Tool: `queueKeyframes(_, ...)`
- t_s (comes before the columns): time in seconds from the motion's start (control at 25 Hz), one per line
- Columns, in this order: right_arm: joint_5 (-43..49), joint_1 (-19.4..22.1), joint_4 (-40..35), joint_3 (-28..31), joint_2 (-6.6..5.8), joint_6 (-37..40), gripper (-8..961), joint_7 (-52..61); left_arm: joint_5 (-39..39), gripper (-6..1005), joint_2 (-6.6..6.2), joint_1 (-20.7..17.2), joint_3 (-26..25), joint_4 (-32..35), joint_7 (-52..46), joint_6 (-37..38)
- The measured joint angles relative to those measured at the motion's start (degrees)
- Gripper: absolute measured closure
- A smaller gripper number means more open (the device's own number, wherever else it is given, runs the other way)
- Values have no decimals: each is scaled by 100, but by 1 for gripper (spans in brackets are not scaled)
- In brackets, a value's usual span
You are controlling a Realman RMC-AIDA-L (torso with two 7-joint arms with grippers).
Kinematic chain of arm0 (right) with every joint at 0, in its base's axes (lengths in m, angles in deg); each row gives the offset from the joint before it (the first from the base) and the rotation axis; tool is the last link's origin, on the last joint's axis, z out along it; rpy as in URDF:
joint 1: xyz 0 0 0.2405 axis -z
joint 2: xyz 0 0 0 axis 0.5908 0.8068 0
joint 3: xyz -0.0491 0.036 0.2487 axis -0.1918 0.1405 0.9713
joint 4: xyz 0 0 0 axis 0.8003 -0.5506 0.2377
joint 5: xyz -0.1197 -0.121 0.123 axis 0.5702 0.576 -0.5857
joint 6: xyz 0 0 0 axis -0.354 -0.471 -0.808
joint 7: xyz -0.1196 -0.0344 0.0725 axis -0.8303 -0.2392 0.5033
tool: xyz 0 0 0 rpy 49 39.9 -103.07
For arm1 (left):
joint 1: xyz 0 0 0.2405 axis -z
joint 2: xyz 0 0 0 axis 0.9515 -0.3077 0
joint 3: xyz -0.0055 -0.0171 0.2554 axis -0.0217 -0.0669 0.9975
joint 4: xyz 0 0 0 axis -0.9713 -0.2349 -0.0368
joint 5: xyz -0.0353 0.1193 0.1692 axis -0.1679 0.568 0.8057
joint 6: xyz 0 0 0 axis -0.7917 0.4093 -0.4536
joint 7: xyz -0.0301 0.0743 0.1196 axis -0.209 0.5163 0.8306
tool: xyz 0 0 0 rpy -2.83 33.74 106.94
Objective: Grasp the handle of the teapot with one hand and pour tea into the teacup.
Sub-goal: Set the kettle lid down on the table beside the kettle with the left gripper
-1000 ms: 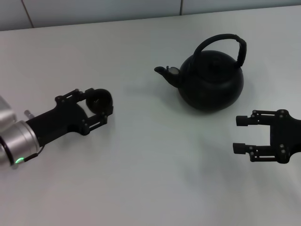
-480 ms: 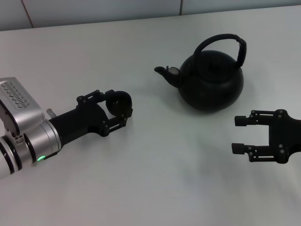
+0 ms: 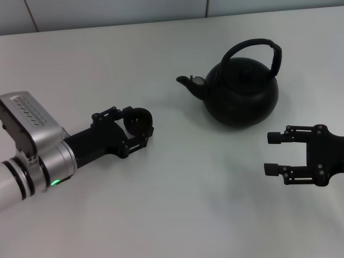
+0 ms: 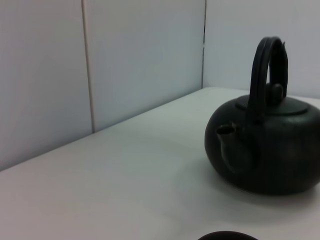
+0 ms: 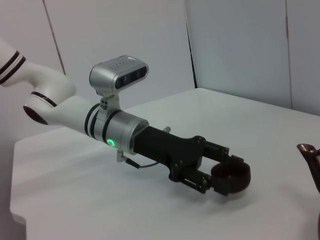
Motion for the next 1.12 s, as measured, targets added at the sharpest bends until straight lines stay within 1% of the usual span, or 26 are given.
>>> queueKeyframes(0.04, 0, 0, 0, 0, 0, -1, 234, 0, 5, 276, 0, 55, -120, -196, 245, -217)
queueKeyframes(0.2, 0, 0, 0, 2, 0, -3, 233, 0, 21, 273, 1, 80, -221, -311, 401, -343)
queueKeyframes(0.24, 0, -1, 0, 2, 0, -3, 233, 0, 34, 272, 1, 98, -364, -431, 571, -451)
queueKeyframes(1.12, 0, -1, 0, -7, 0, -8, 232, 0, 45, 256, 1, 135, -385, -588, 591, -620)
